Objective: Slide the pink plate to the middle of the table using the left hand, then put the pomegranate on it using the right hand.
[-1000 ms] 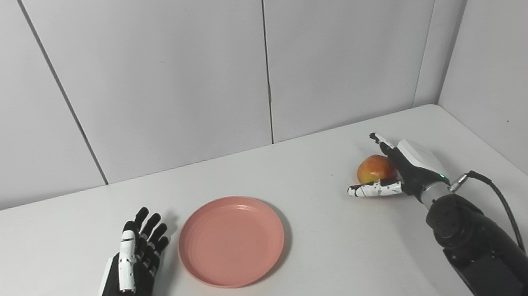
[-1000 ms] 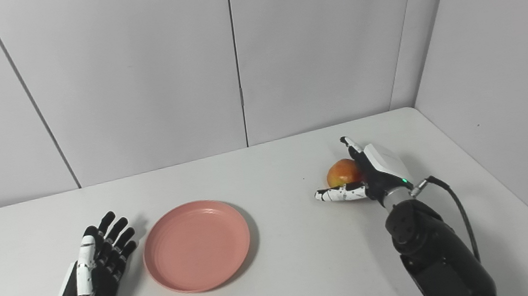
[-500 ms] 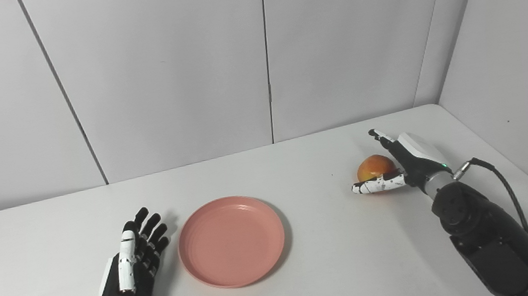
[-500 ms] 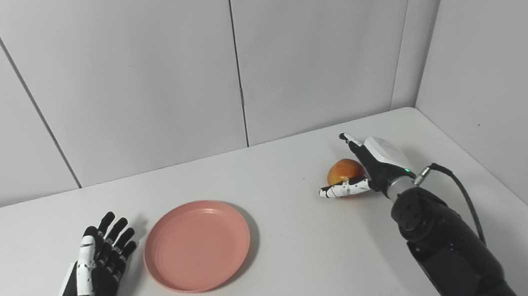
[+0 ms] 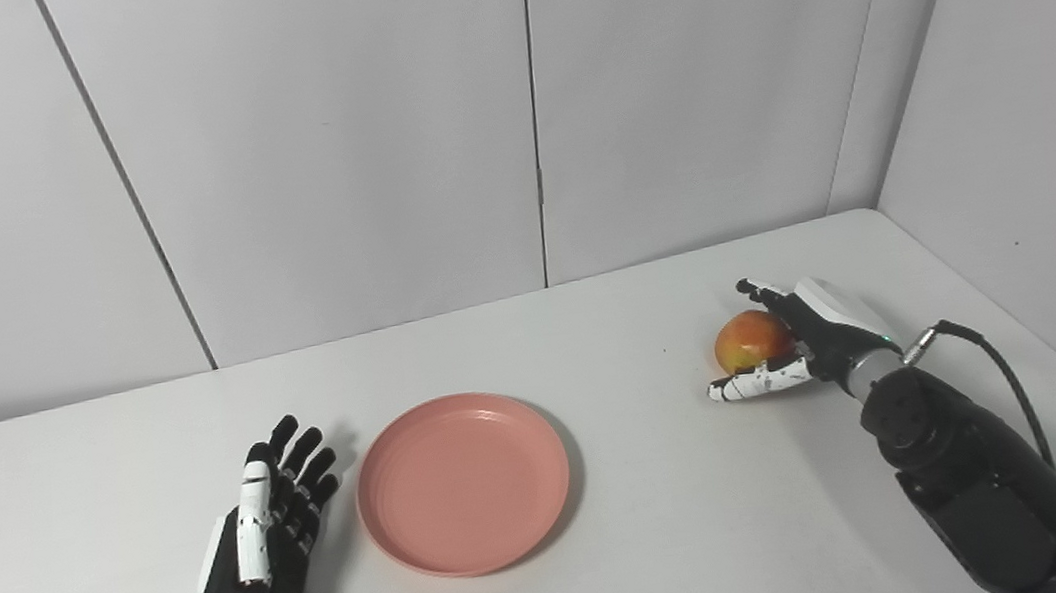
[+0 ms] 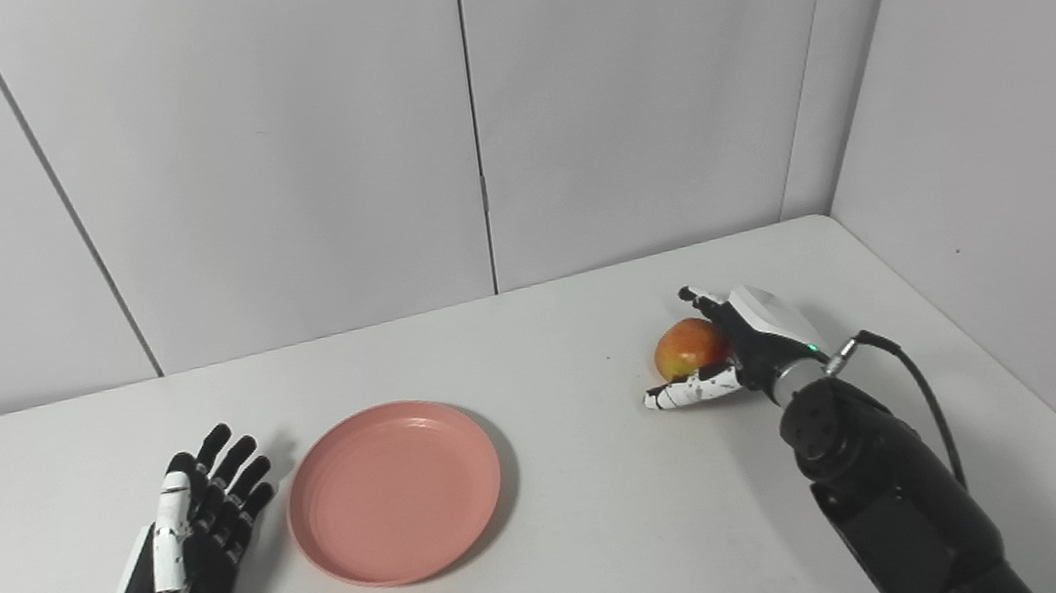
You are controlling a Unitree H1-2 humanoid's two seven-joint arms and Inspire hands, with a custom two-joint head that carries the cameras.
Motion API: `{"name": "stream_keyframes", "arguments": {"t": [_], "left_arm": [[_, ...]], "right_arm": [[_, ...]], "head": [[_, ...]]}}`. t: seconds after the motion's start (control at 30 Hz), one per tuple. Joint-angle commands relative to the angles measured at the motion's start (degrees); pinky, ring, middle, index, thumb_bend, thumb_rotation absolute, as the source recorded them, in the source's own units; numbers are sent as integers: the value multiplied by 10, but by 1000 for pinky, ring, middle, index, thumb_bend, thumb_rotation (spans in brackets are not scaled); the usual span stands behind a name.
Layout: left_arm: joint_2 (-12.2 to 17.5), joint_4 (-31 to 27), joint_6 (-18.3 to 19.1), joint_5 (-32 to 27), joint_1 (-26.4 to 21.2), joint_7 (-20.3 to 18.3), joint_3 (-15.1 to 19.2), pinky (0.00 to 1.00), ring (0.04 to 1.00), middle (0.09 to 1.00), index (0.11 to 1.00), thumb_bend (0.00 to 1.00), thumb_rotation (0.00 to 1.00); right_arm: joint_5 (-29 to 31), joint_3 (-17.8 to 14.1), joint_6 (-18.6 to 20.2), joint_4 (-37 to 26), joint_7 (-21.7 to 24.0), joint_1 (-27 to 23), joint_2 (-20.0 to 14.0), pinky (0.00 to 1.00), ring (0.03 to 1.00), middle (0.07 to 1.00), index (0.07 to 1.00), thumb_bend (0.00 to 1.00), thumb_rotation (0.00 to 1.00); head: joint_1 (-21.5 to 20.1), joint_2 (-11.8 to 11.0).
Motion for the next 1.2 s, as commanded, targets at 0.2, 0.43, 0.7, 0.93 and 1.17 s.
{"name": "stream_keyframes", "arguments": {"t": [0.2, 0.43, 0.7, 0.93, 1.17], "left_arm": [[0, -7, 17, 2, 6, 6, -2, 950, 925, 933, 922, 430, 1000], [1, -6, 16, 4, 6, 6, -3, 952, 927, 935, 924, 435, 1000], [0, -6, 16, 3, 7, 5, -2, 956, 930, 937, 926, 439, 1000], [1, -2, 9, 0, 6, 1, -1, 959, 932, 939, 928, 436, 1000], [1, -1, 9, 2, 6, 3, -2, 959, 932, 938, 929, 441, 1000]], "right_arm": [[0, 0, -12, 3, -20, -23, -16, 718, 798, 846, 855, 956, 348], [2, 7, -29, 15, -48, -19, -11, 635, 694, 742, 747, 789, 299], [8, 12, -48, 33, -67, -21, -10, 532, 582, 619, 619, 600, 202], [20, 6, -58, 32, -83, -17, -3, 484, 528, 555, 571, 510, 138], [30, -1, -60, 17, -91, -16, 1, 482, 527, 556, 577, 507, 136]], "head": [[1, 1], [1, 1], [2, 1], [4, 2], [5, 2]]}}
